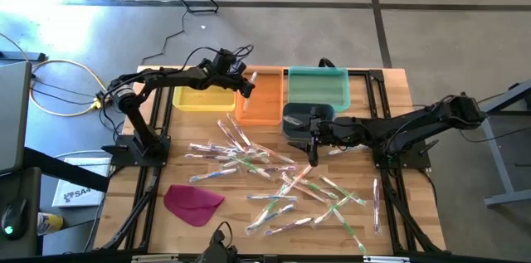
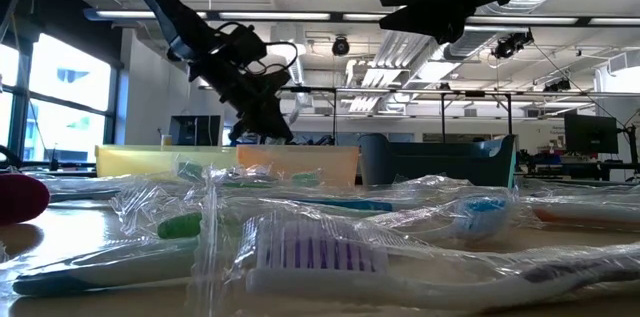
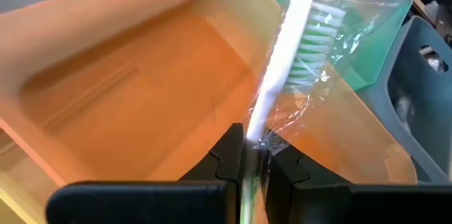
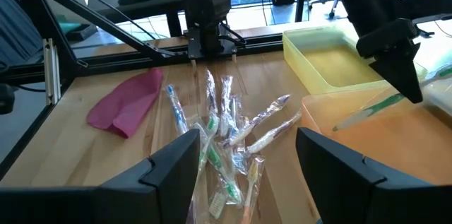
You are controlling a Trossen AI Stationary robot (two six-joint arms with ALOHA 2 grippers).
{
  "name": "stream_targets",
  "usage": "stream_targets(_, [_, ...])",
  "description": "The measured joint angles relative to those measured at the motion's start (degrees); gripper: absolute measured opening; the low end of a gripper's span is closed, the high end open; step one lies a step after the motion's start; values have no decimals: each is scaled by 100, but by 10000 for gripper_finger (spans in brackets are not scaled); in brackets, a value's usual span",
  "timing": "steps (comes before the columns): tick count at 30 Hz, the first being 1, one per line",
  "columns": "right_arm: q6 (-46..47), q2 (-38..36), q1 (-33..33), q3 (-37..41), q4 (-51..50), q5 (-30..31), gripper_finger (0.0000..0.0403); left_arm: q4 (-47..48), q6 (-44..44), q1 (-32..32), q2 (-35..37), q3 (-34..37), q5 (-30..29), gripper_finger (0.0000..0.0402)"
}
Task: Pick & Place Toothbrushes
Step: Put the green toothbrush into the orange bin
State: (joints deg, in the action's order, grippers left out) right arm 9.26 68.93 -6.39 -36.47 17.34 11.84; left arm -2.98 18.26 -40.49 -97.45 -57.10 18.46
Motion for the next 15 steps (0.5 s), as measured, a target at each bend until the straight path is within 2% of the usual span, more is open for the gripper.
stream_targets(7, [0,0,0,0,0,0,228,-18,-9,1,0,0,-7,29])
stream_targets(15, [0,0,0,0,0,0,228,-12,-117,11,0,0,-21,108])
